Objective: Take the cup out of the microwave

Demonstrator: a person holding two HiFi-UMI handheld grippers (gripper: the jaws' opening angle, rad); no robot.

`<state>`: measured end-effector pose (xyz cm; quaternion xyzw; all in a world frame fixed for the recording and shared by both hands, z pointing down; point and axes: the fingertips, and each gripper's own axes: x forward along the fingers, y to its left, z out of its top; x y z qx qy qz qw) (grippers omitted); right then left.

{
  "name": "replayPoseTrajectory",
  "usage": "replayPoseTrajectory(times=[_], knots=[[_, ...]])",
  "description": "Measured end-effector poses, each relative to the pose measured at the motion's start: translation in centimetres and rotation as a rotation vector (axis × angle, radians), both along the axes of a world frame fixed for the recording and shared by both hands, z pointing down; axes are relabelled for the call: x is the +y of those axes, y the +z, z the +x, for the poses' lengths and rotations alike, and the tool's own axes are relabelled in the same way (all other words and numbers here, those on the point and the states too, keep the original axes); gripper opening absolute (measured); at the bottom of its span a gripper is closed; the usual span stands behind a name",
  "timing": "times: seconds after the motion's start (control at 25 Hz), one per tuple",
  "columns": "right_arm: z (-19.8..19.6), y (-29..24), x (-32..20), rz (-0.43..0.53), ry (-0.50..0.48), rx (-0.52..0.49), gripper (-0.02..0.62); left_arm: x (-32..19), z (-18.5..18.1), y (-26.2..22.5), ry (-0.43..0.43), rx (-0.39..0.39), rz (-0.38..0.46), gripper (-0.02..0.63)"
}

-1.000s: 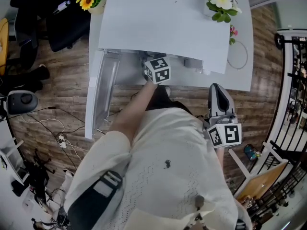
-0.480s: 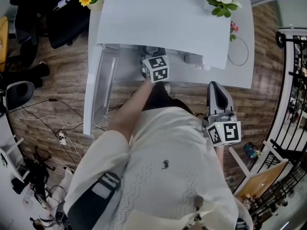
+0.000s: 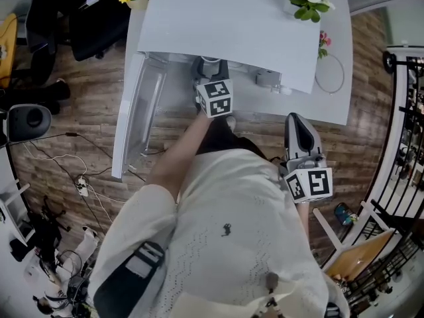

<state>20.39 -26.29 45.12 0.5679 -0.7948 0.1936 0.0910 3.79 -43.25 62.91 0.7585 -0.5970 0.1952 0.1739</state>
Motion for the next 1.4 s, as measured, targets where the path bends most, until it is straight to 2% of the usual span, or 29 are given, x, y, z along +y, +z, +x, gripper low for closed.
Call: replayPoseTrajectory(times=[0.72,1.08,1.4], knots=[[-1.8,-0.7,4.1,0.034,-0.108,-0.017,0.009,7.5,-2.0,-1.5,-0.013,-0.012,0.021,0.252],[-2.9,-0.6,5.7,0.041,-0.160,-0.028,0.009,11.4,-2.9,-3.2,0.008,-0.031,0.060,0.252],[-4.5,-0.8,6.8,0.051,-0.213,-0.038,0.009,15.4,-3.1,-5.6,0.062,-0.053,0.097,0.252]])
